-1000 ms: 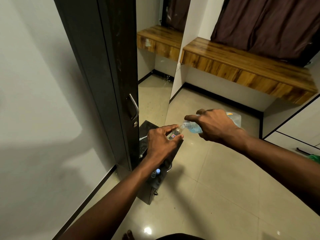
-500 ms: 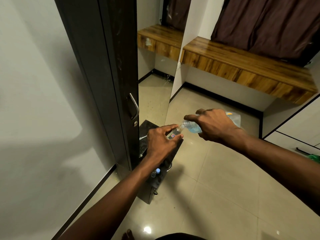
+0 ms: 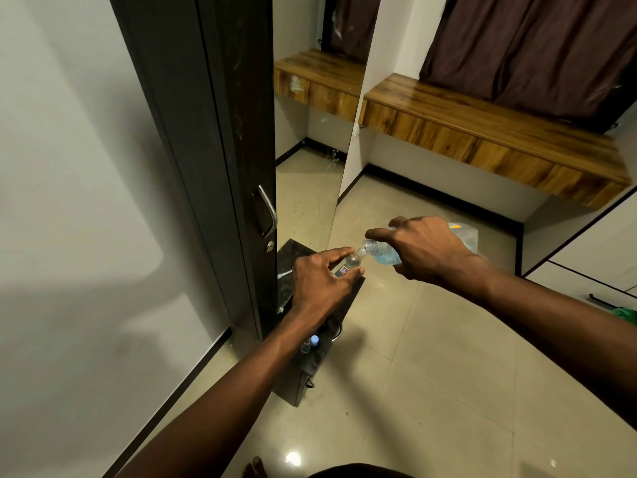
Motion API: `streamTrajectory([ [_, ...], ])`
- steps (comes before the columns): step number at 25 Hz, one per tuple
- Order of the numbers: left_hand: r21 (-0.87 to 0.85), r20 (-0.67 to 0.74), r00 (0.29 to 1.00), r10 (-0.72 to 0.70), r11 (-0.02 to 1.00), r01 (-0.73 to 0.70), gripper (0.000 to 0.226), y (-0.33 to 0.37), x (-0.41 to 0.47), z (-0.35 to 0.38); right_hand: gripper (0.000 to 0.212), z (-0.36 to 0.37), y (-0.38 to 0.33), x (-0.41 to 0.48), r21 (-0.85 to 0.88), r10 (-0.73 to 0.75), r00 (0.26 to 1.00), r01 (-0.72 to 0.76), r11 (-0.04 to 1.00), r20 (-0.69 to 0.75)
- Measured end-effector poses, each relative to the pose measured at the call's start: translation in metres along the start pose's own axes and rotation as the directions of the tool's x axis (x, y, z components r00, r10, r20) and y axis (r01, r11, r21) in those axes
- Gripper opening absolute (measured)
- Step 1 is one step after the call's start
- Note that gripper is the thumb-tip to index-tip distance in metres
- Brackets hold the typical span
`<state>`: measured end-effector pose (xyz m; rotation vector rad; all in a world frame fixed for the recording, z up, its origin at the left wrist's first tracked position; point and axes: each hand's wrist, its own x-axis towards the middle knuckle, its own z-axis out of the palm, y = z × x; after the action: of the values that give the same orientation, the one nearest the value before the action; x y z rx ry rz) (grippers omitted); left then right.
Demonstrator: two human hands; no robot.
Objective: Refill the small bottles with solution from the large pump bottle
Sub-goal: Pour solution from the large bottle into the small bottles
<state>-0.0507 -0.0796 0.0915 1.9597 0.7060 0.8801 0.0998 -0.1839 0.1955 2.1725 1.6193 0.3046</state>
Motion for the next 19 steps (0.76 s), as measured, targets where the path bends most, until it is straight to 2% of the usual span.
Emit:
streamTrajectory([
  [12, -0.021, -0.010, 1.000, -0.017, 1.000, 0.017, 0.044, -0.001, -0.001, -0.001, 0.070, 0.010, 0.000, 0.004, 0.032, -0.003, 1.000, 0.004, 0.999, -0.011],
  [16, -0.041, -0.005, 0.999, -0.032, 0.999, 0.032, 0.043, -0.005, -0.002, 0.001, 0.073, 0.016, -0.001, 0.005, 0.177, 0.035, 0.998, -0.025, 0.984, -0.055],
  [19, -0.045, 0.013, 0.999, -0.045, 0.998, 0.045, 0.044, -0.014, -0.002, 0.001, 0.073, 0.025, -0.006, 0.004, 0.385, 0.095, 0.990, -0.047, 0.922, -0.106],
])
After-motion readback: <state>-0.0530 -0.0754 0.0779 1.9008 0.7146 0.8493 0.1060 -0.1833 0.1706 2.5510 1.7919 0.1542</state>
